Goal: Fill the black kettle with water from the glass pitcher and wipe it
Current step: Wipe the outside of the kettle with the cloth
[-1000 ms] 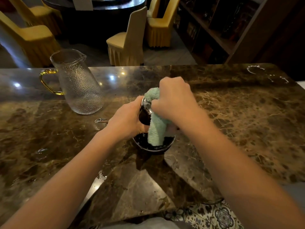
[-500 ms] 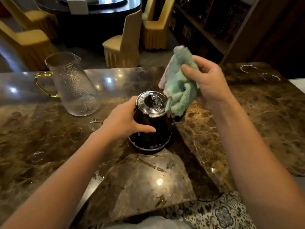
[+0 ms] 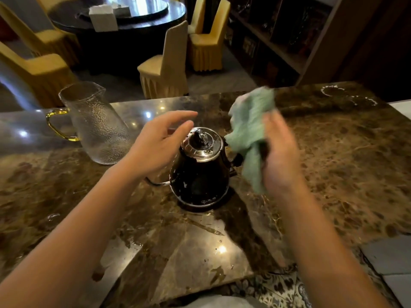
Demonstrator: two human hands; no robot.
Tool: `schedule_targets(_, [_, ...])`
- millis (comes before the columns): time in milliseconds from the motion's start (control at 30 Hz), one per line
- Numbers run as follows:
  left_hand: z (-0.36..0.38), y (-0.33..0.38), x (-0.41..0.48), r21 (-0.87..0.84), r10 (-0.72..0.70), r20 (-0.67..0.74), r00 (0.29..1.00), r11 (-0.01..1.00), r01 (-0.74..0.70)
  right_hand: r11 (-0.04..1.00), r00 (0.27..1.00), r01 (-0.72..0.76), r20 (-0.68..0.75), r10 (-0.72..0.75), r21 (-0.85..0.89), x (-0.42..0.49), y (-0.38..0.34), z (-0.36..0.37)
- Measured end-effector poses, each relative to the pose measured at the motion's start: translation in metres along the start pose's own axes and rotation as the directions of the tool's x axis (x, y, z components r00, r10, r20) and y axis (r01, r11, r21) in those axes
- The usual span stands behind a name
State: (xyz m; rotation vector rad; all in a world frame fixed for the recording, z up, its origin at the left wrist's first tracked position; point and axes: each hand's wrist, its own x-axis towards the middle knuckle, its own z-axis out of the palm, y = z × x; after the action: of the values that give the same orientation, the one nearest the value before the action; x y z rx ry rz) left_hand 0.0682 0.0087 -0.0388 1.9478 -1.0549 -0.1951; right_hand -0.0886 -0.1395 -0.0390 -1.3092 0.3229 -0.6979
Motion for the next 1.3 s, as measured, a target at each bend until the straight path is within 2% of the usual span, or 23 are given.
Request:
schedule_targets(33, [0.003,0.001,0.006,-0.015,-0.002,-0.01,1.0,1.0,0.002,0.969,0.999,0.052,0.027,-0.047,-0.24,-0.009,0.015,0.01])
schedule_targets(67, [0.006,0.003,0.011,-0.047,-0.009,-0.011,1.0,0.999,0.009,0.881,0.992,0.123,0.073,-0.101,-0.457,-0.017,0.03,0.02])
schedule_targets(100, [0.009,0.005,0.014,-0.089,-0.02,-0.002,1.0,0.996,0.02,0.774,0.98,0.197,0.125,-0.153,-0.601,-0.025,0.044,0.03])
schedule_targets(133, [0.013,0.007,0.016,-0.127,-0.03,0.013,0.999,0.991,0.031,0.7,0.967,0.253,0.158,-0.199,-0.667,-0.031,0.055,0.035])
schedule_targets(233, [0.017,0.014,0.019,-0.173,-0.045,0.063,0.997,0.983,0.055,0.64,0.962,0.27,0.184,-0.2,-0.719,-0.034,0.061,0.028])
schedule_targets(333, [0.015,0.016,0.019,-0.143,-0.04,0.074,0.996,0.988,0.05,0.464,0.941,0.337,0.274,-0.2,-0.819,-0.023,0.049,0.011])
schedule_targets(367, [0.014,0.016,0.019,-0.122,-0.034,0.078,0.996,0.992,0.043,0.44,0.945,0.322,0.261,-0.195,-0.838,-0.016,0.045,0.009])
schedule_targets(467, [0.01,0.014,0.019,0.027,0.014,0.127,0.992,0.999,-0.018,0.505,0.97,0.233,0.159,-0.186,-0.831,-0.017,0.046,0.023])
schedule_targets(533, [0.009,0.011,0.019,0.11,0.049,0.162,0.986,0.992,-0.067,0.564,0.975,0.217,0.145,-0.17,-0.797,-0.042,0.054,0.04])
schedule_targets(633, [0.007,0.01,0.022,0.097,0.046,0.185,0.982,0.993,-0.065,0.535,0.937,0.349,0.287,-0.197,-0.77,-0.075,0.065,0.052])
schedule_targets(667, [0.005,0.009,0.023,0.023,0.013,0.193,0.981,1.0,-0.018,0.576,0.935,0.349,0.316,-0.161,-0.739,-0.078,0.061,0.048])
schedule_targets(733, [-0.001,0.006,0.025,-0.211,-0.075,0.18,0.981,0.971,0.112,0.751,0.965,0.215,0.252,-0.067,-0.624,-0.076,0.046,0.035])
schedule_targets(800, [-0.011,0.0,0.02,-0.345,-0.133,0.102,0.986,0.925,0.16,0.931,0.988,-0.036,0.125,0.087,-0.362,-0.068,0.023,0.015])
schedule_targets(833, [-0.015,-0.001,0.016,-0.338,-0.132,0.059,0.989,0.93,0.144,0.968,0.976,-0.197,0.065,0.209,-0.156,-0.063,0.015,0.001])
schedule_targets(900, [-0.019,-0.001,0.004,-0.291,-0.092,0.01,0.996,0.952,0.091,0.889,0.91,-0.407,0.013,0.414,0.212,-0.052,0.004,-0.022])
schedule_targets(967, [-0.02,0.006,-0.007,-0.295,-0.056,-0.008,0.998,0.954,0.051,0.794,0.864,-0.455,-0.016,0.503,0.403,-0.033,0.004,-0.046])
schedule_targets(1067, [-0.015,0.027,-0.021,-0.342,-0.058,0.028,0.998,0.937,0.064,0.697,0.777,-0.533,-0.05,0.628,0.48,-0.003,0.015,-0.071])
schedule_targets(1133, [-0.011,0.041,-0.027,-0.369,-0.088,0.164,0.982,0.918,0.144,0.678,0.78,-0.58,0.069,0.622,0.451,0.015,0.038,-0.09])
schedule_targets(1200, [-0.01,0.048,-0.031,-0.402,-0.107,0.307,0.946,0.886,0.23,0.703,0.816,-0.564,0.163,0.555,0.434,0.019,0.021,-0.073])
schedule_targets(1233, [-0.009,0.048,-0.032,-0.447,-0.115,0.332,0.936,0.854,0.264,0.745,0.848,-0.511,0.112,0.517,0.429,0.013,0.0,-0.042])
schedule_targets(1267, [-0.01,0.047,-0.033,-0.497,-0.137,0.315,0.939,0.819,0.286,0.687,0.81,-0.569,0.168,0.561,0.451,0.018,-0.002,-0.027])
schedule_targets(1300, [-0.011,0.045,-0.034,-0.53,-0.171,0.262,0.95,0.797,0.29,0.637,0.811,-0.578,0.271,0.519,0.51,0.019,-0.003,-0.017])
